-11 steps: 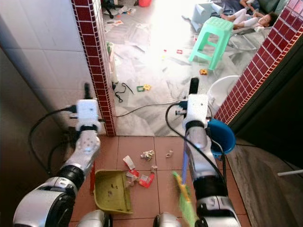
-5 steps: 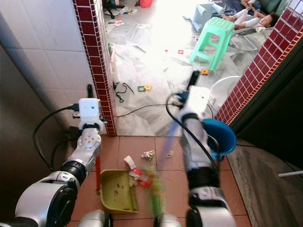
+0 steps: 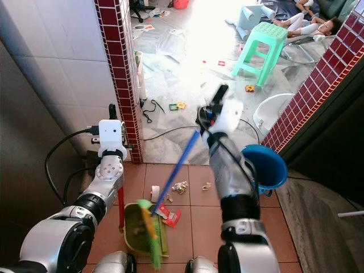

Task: Sweep floor

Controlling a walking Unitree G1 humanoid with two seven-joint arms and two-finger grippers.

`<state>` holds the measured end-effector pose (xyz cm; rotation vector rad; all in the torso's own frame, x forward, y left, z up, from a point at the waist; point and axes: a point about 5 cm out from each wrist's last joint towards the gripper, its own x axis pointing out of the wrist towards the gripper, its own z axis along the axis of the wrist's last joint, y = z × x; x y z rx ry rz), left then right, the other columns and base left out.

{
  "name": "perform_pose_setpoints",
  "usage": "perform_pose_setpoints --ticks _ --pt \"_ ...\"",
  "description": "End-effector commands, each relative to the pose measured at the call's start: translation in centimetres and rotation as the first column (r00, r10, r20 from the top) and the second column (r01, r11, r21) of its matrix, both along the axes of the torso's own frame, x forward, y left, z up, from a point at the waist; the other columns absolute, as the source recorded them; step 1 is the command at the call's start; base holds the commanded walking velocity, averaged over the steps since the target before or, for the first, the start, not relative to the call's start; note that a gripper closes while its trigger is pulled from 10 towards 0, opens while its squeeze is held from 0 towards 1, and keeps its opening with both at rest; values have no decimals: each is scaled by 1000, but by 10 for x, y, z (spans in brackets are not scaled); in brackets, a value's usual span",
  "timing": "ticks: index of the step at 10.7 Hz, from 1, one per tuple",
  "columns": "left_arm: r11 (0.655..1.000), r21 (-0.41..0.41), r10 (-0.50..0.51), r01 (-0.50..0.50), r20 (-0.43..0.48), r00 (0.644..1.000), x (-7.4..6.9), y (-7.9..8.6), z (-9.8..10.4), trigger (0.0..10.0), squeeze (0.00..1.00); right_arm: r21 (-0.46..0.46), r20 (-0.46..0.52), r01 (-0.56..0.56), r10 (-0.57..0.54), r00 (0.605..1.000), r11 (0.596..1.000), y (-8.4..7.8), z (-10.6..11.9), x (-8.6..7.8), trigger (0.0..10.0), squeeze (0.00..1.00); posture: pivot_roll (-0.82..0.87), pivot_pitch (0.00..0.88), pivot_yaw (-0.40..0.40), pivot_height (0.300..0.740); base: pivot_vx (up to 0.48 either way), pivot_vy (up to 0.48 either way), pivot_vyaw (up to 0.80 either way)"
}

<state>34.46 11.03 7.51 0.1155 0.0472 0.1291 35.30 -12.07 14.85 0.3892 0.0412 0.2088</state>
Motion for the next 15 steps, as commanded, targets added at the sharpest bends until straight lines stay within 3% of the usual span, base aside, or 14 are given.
perform_pose_setpoints --ticks 1,2,3,4,5,7,9,11,15 --pt "1000 -22 -20 19 -59 998 -3 -8 -8 10000 0 26 121 -63 59 991 998 9 31 4 10000 0 -76 25 -56 740 0 0 0" --pt "999 -23 -36 34 -69 997 -3 -8 -9 10000 0 -92 240 -63 83 967 994 9 50 4 10000 0 -76 25 -57 740 0 0 0" --pt "991 -71 -120 114 -87 989 -3 -13 -11 10000 0 -172 313 -32 85 946 985 7 59 3 10000 0 -77 25 -56 740 0 0 0" --pt "976 -136 -184 173 -78 980 -4 -18 -11 10000 0 -247 355 6 85 931 969 3 63 2 10000 0 -78 27 -57 740 0 0 0" --pt "977 -132 -178 166 -83 981 -4 -18 -11 10000 0 -319 380 87 43 924 944 -6 60 1 10000 0 -77 29 -58 740 0 0 0" --pt "975 -141 -182 169 -85 980 -4 -18 -11 10000 0 -378 401 184 -18 916 907 -20 56 -2 10000 0 -77 32 -60 740 0 0 0" --pt "972 -147 -196 182 -85 977 -3 -18 -11 10000 0 -446 397 265 -77 915 855 -28 46 -5 10000 0 -77 33 -58 740 0 0 0" --pt "973 -138 -198 185 -84 977 -3 -18 -11 10000 0 -497 331 285 -125 935 820 -33 28 -6 10000 0 -77 34 -56 740 0 0 0" --pt "972 -142 -201 189 -78 976 -4 -17 -11 10000 0 -470 123 183 -141 982 864 -20 -3 -7 10000 0 -75 34 -60 740 0 0 0"
